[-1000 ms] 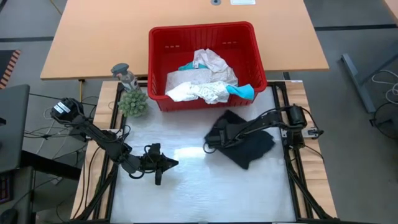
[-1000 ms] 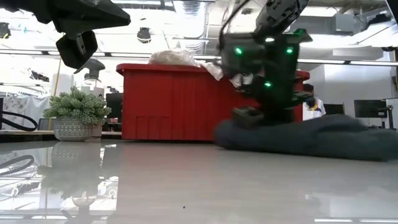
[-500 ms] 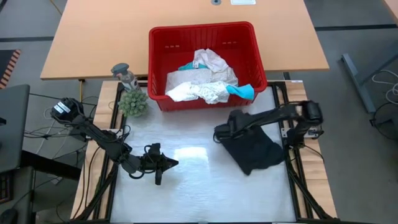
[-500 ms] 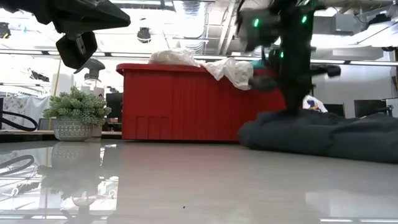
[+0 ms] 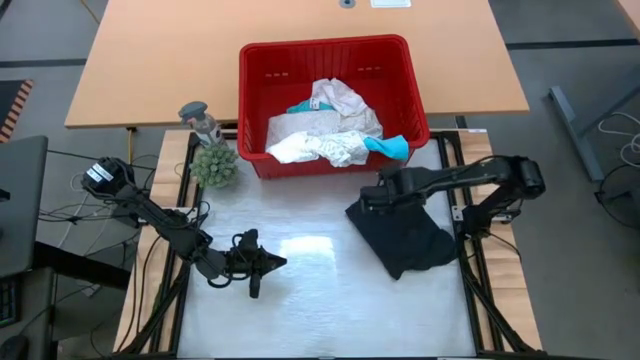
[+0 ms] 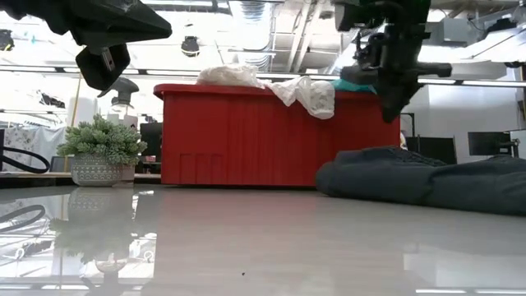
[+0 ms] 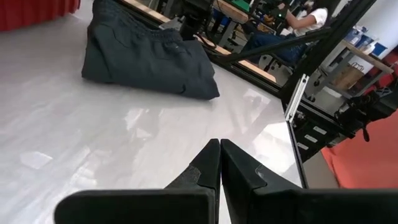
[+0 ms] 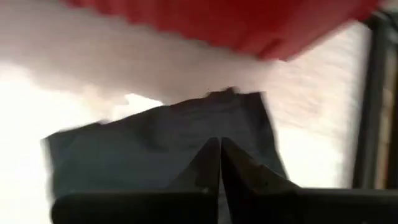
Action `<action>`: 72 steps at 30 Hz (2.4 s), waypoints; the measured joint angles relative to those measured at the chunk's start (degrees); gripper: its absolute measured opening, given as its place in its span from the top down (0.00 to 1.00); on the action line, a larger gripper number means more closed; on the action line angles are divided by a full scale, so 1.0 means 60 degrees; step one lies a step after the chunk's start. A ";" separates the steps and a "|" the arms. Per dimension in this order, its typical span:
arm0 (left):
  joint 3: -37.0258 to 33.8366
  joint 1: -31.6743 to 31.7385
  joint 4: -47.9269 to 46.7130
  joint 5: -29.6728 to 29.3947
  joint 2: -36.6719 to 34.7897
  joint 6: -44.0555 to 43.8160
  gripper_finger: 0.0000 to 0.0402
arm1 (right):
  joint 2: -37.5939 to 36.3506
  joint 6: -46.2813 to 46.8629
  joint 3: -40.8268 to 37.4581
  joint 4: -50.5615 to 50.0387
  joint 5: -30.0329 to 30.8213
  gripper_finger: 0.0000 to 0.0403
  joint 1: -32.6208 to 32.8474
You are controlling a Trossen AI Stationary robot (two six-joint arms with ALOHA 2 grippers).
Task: Fold Laundry from Bin
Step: Move the black shorts to the bottom left of the table
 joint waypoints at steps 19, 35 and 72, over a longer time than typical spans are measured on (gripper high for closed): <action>0.0000 0.2652 -0.0009 0.2502 -0.1799 -0.1945 1.00 | -0.2791 -0.2027 -0.2475 0.5372 0.0822 0.92 0.4820; 0.0000 0.5461 0.0253 0.5146 -0.4175 -0.2206 1.00 | -0.5721 -0.8839 -0.4171 1.0938 0.1718 0.96 0.5251; 0.0000 0.5893 -0.0030 0.3921 -0.5788 -0.0327 1.00 | -1.0680 -0.2904 -0.8426 0.8269 0.0885 0.96 0.2923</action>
